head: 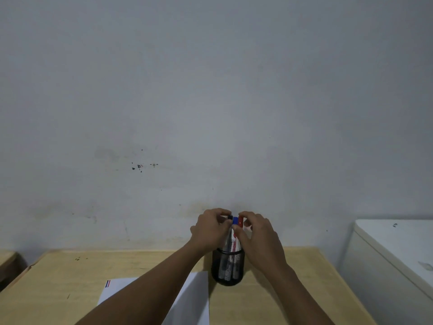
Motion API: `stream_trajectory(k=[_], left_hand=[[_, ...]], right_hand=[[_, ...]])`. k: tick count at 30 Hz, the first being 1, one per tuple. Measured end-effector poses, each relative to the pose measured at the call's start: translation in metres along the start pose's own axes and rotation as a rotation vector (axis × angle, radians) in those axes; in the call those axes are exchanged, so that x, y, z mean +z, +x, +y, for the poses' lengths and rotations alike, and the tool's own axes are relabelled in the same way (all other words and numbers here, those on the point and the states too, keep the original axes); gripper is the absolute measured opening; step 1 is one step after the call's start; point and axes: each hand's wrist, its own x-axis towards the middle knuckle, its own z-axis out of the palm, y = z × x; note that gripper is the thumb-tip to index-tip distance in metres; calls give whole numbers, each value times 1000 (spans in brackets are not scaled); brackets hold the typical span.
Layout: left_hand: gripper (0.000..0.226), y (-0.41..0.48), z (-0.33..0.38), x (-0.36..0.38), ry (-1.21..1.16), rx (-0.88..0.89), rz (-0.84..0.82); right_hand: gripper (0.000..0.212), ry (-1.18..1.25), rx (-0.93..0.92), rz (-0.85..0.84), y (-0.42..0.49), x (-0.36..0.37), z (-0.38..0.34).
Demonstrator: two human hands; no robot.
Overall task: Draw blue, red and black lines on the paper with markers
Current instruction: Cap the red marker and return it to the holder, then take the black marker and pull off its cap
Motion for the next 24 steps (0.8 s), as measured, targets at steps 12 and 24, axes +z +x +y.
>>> stream_trajectory(k=[12,24], left_hand=[[24,-17,29,-82,-329,101,184],[17,-89,-2,-201,-934,-380,134]], right_hand=[[41,230,-66,66,-7,-18,-54],[33,1652,291,-166,-33,-23,-172]])
